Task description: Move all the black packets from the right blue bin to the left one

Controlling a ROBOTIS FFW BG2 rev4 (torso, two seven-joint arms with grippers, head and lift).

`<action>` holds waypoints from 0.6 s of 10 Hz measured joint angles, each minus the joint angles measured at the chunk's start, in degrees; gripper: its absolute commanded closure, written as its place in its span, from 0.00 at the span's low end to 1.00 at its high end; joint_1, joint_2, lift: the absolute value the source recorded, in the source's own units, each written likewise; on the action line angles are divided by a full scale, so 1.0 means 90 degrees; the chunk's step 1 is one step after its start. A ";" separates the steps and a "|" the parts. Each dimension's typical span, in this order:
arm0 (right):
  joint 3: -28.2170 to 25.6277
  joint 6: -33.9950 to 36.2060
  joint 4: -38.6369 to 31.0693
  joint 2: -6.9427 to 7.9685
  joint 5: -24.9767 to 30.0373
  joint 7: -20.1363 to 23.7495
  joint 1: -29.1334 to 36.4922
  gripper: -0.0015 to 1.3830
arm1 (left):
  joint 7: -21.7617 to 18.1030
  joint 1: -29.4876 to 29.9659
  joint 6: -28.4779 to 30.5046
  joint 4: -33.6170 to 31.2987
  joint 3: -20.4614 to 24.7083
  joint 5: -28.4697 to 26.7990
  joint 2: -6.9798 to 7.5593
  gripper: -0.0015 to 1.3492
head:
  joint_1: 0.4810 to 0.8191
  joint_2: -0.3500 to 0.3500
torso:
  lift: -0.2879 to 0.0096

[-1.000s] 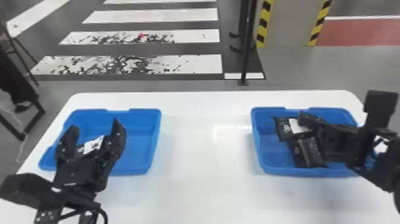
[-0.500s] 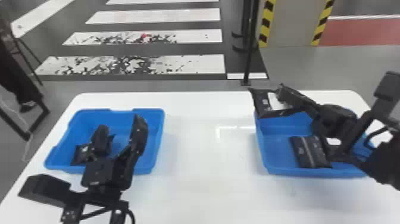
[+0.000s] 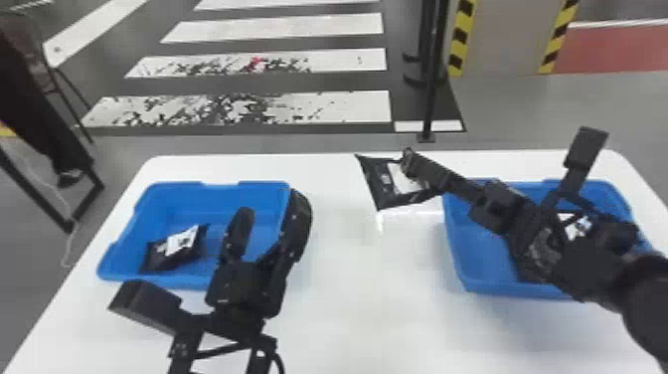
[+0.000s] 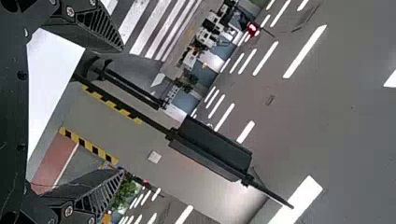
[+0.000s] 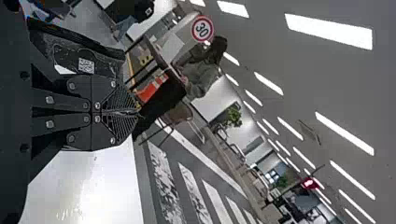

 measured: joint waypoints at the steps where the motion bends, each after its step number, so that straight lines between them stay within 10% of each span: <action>1: 0.0266 -0.0031 0.0105 -0.0014 -0.0125 0.0011 -0.0090 0.87 | -0.0043 -0.0072 0.0040 0.0000 -0.0237 0.0184 0.0075 0.11 | 0.63 0.69 | 0.40; 6: 0.1112 -0.0077 0.0467 -0.0061 -0.0690 0.0078 -0.0310 0.87 | -0.0123 -0.0378 0.0227 -0.0001 -0.0942 0.0524 0.0306 0.11 | 0.63 0.70 | 0.40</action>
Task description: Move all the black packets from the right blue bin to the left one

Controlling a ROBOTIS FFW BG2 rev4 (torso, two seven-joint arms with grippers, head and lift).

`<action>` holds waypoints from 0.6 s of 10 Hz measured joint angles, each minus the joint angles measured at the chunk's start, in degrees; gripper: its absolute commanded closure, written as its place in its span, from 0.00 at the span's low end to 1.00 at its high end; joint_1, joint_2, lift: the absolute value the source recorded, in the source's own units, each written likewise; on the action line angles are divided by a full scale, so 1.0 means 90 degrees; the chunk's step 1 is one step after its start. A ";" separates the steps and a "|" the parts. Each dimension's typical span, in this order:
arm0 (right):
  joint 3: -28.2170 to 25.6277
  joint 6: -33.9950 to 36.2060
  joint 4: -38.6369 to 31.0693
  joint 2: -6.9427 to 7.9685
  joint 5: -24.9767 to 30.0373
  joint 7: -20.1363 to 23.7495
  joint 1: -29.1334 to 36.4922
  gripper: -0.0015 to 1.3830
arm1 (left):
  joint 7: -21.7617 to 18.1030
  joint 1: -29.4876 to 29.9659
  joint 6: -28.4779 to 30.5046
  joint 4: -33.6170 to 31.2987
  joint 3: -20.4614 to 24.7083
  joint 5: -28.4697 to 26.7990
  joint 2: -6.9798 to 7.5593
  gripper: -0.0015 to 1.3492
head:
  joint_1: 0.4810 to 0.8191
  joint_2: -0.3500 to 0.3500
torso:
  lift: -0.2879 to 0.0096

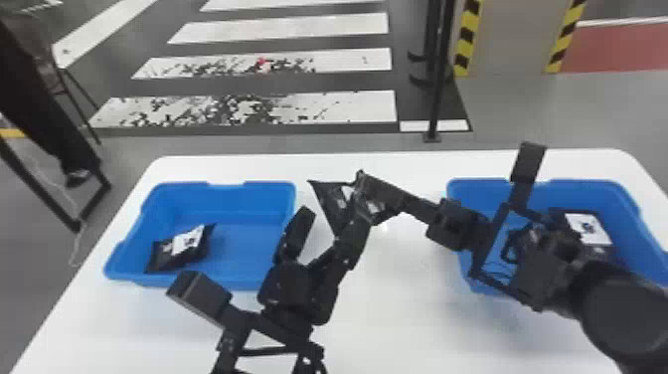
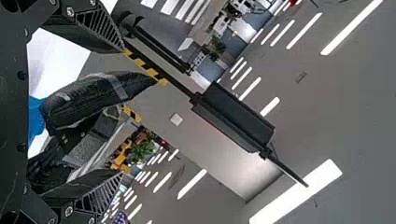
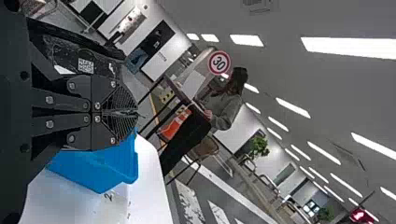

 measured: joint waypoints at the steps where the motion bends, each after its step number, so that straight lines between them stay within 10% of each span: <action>1: 0.0128 -0.0001 0.0016 -0.0011 -0.0148 0.0024 -0.0019 0.87 | 0.0000 -0.0003 0.0048 0.0002 0.0002 0.0000 0.0000 0.16 | 0.63 0.71 | 0.40; 3: 0.0247 -0.0044 0.0018 -0.0022 -0.0283 0.0074 -0.0039 0.87 | 0.0014 0.0025 0.0100 0.0037 0.0106 -0.0088 -0.0027 0.91 | 0.63 0.74 | 0.40; 6: 0.0253 -0.0168 0.0008 -0.0031 -0.0355 0.0113 -0.0017 0.87 | 0.0113 0.0109 -0.0158 0.0063 0.0310 -0.0458 -0.0086 0.89 | 0.63 0.77 | 0.40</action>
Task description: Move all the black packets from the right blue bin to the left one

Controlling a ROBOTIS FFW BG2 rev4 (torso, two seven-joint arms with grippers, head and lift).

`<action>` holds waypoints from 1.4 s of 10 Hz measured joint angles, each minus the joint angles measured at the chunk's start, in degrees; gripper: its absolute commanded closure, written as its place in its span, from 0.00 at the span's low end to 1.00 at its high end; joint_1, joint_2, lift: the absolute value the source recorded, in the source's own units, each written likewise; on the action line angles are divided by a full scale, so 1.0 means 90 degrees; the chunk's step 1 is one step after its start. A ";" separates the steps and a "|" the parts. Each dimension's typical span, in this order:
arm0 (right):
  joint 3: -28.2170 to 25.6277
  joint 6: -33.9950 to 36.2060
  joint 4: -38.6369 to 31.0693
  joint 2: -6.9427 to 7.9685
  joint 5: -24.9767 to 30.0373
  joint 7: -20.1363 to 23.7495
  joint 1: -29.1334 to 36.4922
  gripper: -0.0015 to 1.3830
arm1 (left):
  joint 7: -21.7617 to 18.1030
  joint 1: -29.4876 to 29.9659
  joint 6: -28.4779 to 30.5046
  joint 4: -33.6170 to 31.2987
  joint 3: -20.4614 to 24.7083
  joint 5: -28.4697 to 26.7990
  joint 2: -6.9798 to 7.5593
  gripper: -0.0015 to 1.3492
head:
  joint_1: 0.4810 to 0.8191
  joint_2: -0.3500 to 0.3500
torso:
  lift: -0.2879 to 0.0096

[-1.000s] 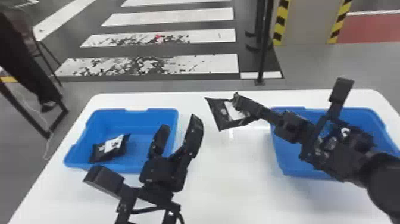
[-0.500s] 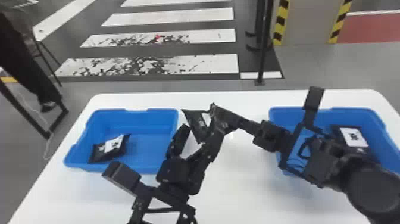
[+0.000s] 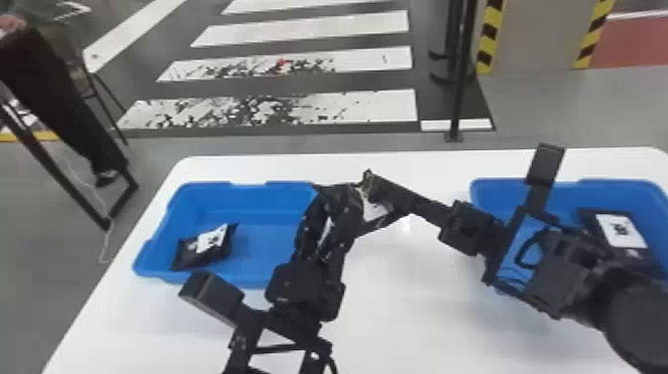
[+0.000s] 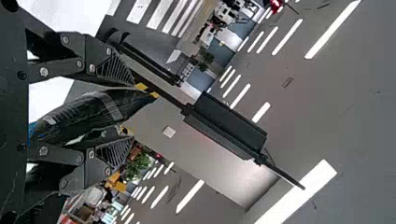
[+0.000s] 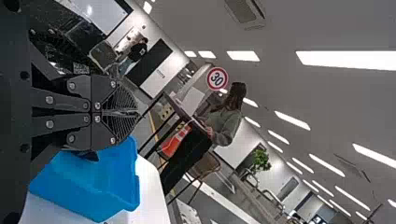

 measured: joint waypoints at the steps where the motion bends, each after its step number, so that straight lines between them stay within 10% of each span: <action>1: 0.0000 -0.0046 0.0007 0.0002 -0.0008 0.0001 0.0000 0.87 | 0.0000 -0.0001 0.0000 0.0001 0.0013 -0.0093 -0.0002 0.89 | 0.63 0.77 | 0.40; 3: 0.0002 -0.0138 0.0097 0.0010 -0.0009 -0.0007 -0.0028 0.84 | -0.0006 -0.0006 0.0028 0.0001 0.0013 -0.0180 -0.0002 0.89 | 0.63 0.76 | 0.40; 6: 0.0101 -0.0293 0.0363 0.0007 0.0030 0.0046 -0.0183 0.04 | 0.0018 -0.0017 0.0004 0.0062 0.0211 -0.0378 -0.0059 0.89 | 0.63 0.78 | 0.40; 10: -0.0282 -0.0603 0.0530 -0.0028 0.0030 0.0157 0.0032 0.10 | 0.0538 -0.0752 -0.0200 0.1804 0.2715 -0.3010 -0.0645 0.89 | 0.63 0.99 | 0.40; 11: -0.0381 -0.0620 0.0545 -0.0029 0.0093 0.0157 0.0086 0.10 | 0.0571 -0.0874 -0.0136 0.2035 0.3177 -0.3449 -0.0707 0.68 | 0.63 1.00 | 0.40; 12: -0.0511 -0.0678 0.0474 -0.0025 0.0381 0.0145 0.0145 0.09 | 0.0567 -0.0862 -0.0041 0.2097 0.3291 -0.3242 -0.0711 0.22 | 0.63 1.00 | 0.40; 13: -0.0704 -0.0651 0.0315 -0.0019 0.0790 0.0120 0.0221 0.08 | 0.0503 -0.0781 -0.0204 0.2107 0.3233 -0.2882 -0.0710 0.02 | 0.63 1.00 | 0.40; 14: -0.0903 -0.0515 0.0148 -0.0018 0.1046 0.0077 0.0323 0.08 | 0.0346 -0.0715 -0.0527 0.2098 0.3070 -0.2588 -0.0709 0.09 | 0.63 0.99 | 0.40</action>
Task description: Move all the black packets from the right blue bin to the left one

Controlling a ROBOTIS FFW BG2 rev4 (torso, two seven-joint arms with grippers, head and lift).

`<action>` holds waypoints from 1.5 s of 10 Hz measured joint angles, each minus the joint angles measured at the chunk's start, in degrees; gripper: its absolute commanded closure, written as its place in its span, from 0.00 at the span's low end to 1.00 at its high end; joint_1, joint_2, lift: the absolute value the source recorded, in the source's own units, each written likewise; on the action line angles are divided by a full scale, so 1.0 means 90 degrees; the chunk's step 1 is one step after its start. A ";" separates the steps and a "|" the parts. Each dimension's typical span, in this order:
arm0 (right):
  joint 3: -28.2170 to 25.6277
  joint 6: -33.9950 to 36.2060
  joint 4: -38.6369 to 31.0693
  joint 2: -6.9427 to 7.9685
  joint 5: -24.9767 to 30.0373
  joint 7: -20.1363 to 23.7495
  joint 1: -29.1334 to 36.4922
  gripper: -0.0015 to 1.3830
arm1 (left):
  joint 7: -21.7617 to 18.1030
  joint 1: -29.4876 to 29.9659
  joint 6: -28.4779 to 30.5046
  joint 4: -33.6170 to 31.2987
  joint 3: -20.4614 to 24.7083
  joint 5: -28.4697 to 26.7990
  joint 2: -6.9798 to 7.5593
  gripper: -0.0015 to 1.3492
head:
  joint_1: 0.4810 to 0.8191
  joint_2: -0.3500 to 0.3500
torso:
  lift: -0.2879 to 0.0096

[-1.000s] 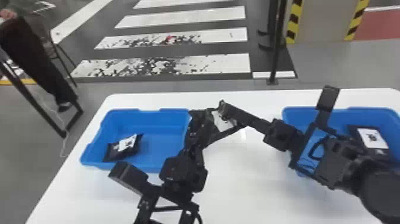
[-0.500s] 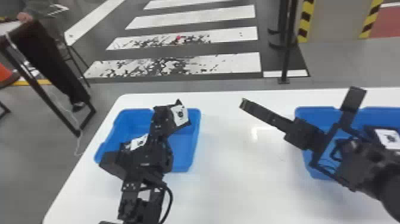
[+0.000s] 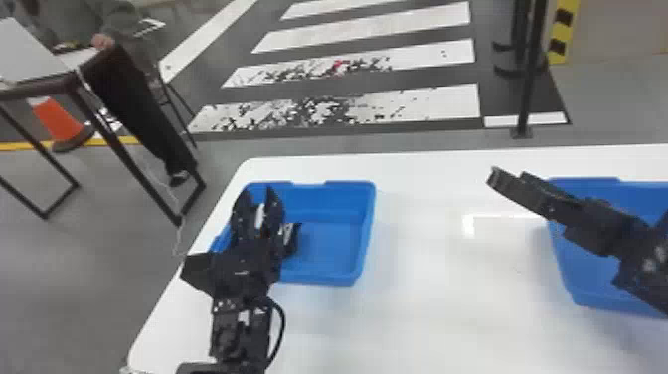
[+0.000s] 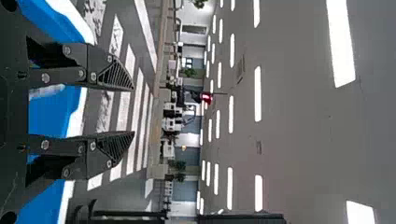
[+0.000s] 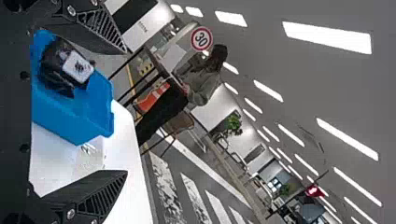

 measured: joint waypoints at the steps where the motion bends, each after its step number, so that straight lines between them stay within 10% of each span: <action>1: -0.0288 0.0381 -0.0455 0.0007 0.0359 -0.0283 0.0232 0.08 | -0.0094 0.0096 -0.0245 -0.0136 -0.0275 0.0332 0.0029 0.14 | 0.63 0.94 | 0.40; 6: -0.1633 0.2626 -0.3730 0.0226 0.3770 -0.2349 0.1627 0.09 | -0.0530 0.0862 0.0717 -0.1760 -0.0600 0.0761 -0.0010 0.13 | 0.63 0.60 | 0.40; 15: -0.1673 0.3925 -0.2004 0.0301 0.4047 -0.2571 0.0796 0.12 | -0.0565 0.0973 0.0754 -0.1785 -0.0681 0.0650 -0.0021 0.14 | 0.63 0.50 | 0.40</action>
